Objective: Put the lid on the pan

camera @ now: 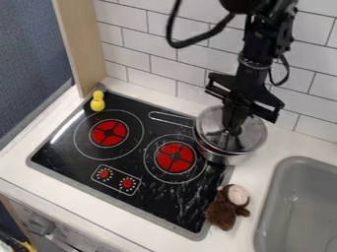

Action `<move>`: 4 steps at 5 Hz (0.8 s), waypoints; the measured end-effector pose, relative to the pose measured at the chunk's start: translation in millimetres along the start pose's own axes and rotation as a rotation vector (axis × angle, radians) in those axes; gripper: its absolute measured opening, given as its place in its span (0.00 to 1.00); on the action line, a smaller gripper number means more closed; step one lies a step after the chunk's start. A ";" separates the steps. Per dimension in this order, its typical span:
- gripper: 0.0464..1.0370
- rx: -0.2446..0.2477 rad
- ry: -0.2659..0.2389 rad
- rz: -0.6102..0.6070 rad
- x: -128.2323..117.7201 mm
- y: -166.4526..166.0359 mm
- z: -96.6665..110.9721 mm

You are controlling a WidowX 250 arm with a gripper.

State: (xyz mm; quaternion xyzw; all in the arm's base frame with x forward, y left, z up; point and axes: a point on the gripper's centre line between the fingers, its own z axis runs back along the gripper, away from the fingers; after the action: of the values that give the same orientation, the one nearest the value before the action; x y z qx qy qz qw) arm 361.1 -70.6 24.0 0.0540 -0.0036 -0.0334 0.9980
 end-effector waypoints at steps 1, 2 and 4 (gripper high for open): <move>0.01 0.009 -0.007 0.016 7.8 0.0 -2.0; 0.01 0.013 -0.008 0.015 10.1 -0.4 -2.7; 0.19 0.011 -0.008 0.020 9.2 -0.7 -4.0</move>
State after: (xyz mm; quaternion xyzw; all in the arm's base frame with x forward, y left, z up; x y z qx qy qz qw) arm 370.4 -71.5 20.0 0.0592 -0.0082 -0.0236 0.9979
